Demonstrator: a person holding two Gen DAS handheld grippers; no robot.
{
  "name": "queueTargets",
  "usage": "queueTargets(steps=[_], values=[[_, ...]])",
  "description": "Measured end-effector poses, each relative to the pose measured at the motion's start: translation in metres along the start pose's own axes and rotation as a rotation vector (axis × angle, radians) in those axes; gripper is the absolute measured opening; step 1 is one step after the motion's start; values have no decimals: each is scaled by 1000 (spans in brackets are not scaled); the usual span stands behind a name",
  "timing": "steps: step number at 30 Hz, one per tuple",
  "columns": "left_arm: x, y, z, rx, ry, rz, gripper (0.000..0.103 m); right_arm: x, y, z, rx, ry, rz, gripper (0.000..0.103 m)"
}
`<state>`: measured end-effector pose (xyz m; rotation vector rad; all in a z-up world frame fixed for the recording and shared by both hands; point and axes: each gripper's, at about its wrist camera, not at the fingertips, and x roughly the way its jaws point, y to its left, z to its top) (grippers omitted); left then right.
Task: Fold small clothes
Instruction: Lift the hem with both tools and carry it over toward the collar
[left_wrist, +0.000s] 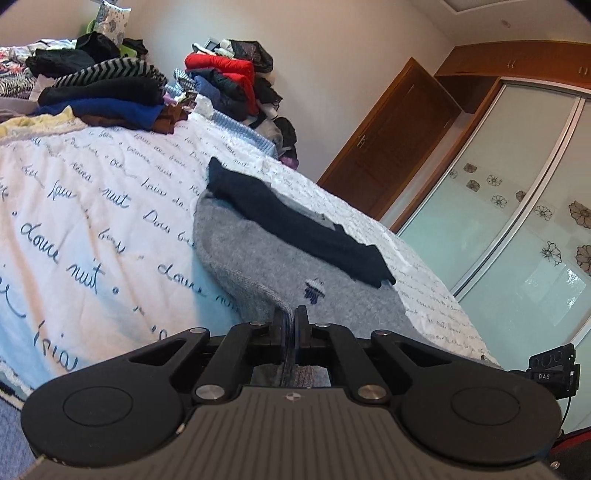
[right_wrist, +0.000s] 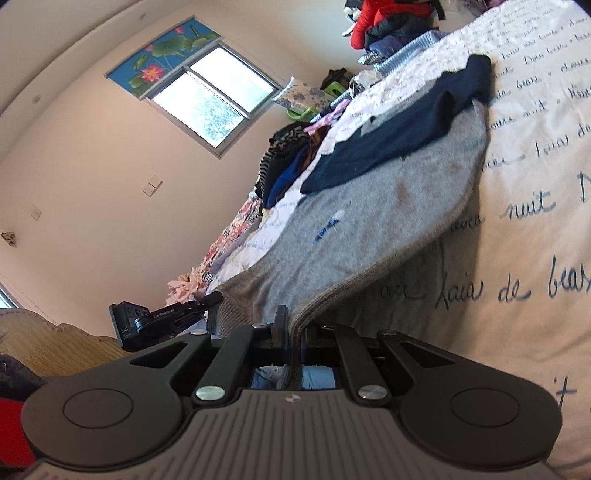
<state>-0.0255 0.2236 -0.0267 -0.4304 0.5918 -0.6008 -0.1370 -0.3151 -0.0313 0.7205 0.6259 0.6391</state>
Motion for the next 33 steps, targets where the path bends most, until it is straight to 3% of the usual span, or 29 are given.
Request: queueTargets(steps=[9, 18, 23, 33], values=[[9, -25, 33, 34, -86, 28, 5, 2, 15, 31, -88, -76, -26, 6], [21, -40, 72, 4, -210, 38, 5, 8, 27, 66, -174, -179, -86, 6], [35, -50, 92, 14, -227, 65, 5, 9, 21, 81, -173, -227, -125, 6], [96, -60, 114, 42, -190, 261, 5, 29, 4, 108, -186, -255, -226, 6]])
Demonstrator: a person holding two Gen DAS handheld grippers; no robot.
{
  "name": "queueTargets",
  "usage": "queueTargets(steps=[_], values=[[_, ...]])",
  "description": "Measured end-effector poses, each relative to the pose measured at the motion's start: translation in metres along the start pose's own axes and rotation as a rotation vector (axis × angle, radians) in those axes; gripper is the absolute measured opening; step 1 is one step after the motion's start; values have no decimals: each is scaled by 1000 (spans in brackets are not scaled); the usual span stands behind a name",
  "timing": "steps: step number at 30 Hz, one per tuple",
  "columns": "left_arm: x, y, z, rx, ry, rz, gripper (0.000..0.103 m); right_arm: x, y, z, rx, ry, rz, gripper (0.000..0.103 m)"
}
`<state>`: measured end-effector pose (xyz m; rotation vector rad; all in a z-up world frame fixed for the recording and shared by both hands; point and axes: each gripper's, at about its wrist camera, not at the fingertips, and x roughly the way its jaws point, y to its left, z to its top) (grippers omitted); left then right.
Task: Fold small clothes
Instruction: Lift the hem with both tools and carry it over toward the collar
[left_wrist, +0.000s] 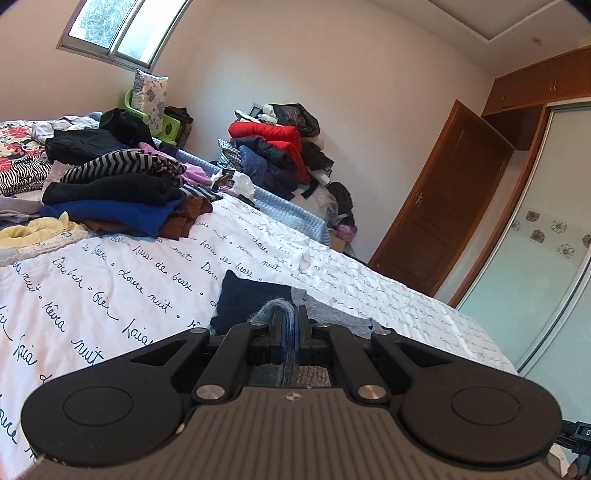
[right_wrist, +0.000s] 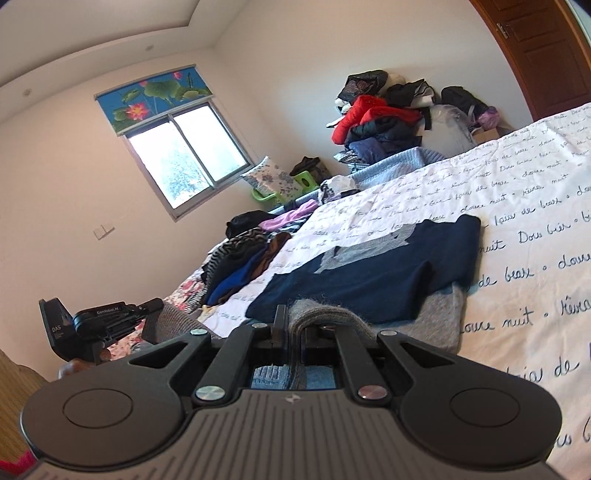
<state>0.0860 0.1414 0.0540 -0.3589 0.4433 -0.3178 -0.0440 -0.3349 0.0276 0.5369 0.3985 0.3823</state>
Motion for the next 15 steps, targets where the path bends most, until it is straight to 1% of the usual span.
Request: queueTargets(steps=[4, 10, 15], values=[[20, -2, 1, 3, 29, 37, 5, 12, -7, 4, -8, -11, -37, 6], [45, -7, 5, 42, 41, 106, 5, 29, -12, 10, -34, -18, -86, 6], [61, -7, 8, 52, 53, 140, 5, 42, -21, 16, -17, -22, -93, 7]])
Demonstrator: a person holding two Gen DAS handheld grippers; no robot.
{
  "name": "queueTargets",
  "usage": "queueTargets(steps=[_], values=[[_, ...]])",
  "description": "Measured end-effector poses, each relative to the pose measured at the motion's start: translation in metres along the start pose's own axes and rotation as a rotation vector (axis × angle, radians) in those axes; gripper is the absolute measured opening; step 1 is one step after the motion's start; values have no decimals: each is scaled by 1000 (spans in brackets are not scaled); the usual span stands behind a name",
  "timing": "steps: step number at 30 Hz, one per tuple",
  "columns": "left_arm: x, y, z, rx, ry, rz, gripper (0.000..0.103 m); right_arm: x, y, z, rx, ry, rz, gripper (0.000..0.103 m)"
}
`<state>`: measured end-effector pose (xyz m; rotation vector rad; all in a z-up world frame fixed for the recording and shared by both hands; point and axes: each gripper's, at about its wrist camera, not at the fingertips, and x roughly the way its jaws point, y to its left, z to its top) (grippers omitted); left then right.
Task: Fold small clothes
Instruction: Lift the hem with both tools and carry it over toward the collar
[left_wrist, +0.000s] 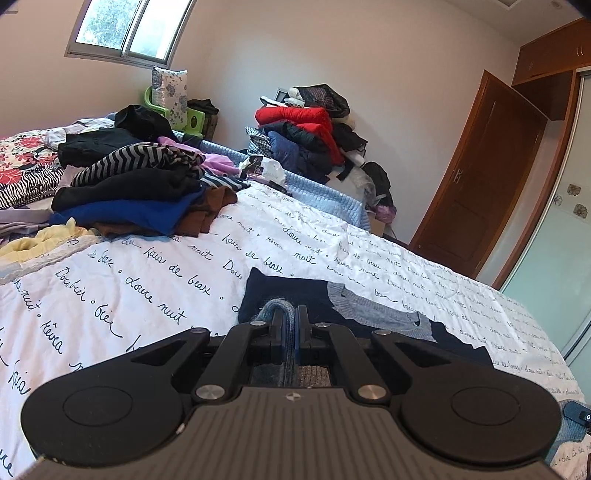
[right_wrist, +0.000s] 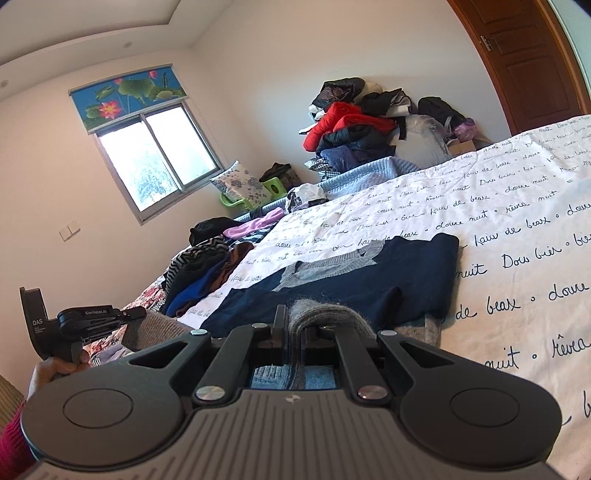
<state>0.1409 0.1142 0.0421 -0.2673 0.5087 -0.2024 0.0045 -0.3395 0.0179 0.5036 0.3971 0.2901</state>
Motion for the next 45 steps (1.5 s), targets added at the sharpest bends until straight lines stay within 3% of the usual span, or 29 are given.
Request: queueTargets(steps=[14, 25, 45], values=[[33, -15, 25, 24, -12, 41, 5, 26, -15, 20, 8, -1, -28, 7], [82, -34, 51, 40, -28, 75, 5, 64, -50, 50, 107, -14, -34, 6], [170, -45, 63, 99, 68, 155, 5, 145, -92, 79, 166, 49, -86, 6]])
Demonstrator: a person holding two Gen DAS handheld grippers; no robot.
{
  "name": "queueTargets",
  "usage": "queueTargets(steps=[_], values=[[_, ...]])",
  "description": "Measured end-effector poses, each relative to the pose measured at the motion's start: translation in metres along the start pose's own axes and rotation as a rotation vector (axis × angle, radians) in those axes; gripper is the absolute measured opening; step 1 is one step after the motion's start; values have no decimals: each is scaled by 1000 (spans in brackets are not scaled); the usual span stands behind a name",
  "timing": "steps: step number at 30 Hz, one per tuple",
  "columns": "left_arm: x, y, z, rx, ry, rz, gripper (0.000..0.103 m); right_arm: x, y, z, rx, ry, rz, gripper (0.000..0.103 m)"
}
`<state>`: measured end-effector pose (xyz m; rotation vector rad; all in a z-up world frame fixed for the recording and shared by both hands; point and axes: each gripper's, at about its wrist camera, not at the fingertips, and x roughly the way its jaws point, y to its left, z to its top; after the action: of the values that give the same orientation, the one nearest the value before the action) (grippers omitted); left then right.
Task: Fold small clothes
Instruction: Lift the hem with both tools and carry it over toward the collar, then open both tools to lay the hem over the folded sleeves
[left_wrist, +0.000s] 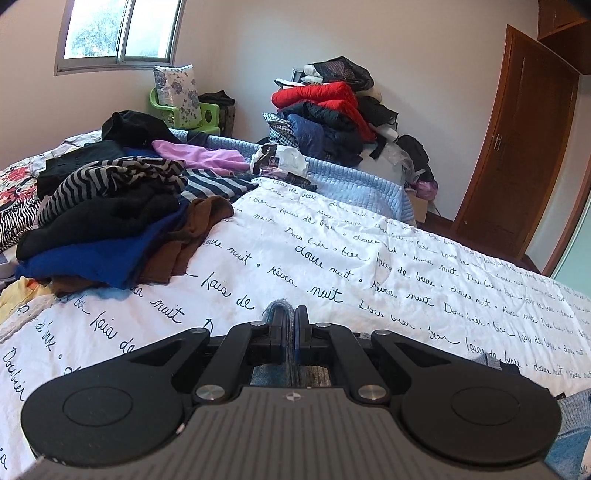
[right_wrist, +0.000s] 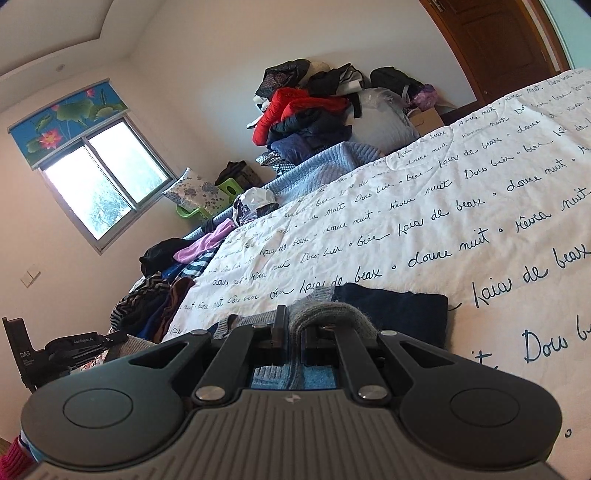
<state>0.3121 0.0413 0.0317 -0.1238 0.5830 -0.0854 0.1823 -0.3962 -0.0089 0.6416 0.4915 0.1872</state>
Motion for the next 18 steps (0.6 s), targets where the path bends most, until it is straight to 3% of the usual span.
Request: queueTargets(steps=[9, 15, 18], values=[[43, 1, 2, -37, 81, 5, 5, 29, -20, 0, 72, 39, -32, 6], [66, 8, 6, -130, 146, -54, 6, 44, -37, 2, 161, 75, -30, 7], [77, 17, 9, -233, 183, -97, 8, 51, -43, 3, 197, 99, -35, 7]])
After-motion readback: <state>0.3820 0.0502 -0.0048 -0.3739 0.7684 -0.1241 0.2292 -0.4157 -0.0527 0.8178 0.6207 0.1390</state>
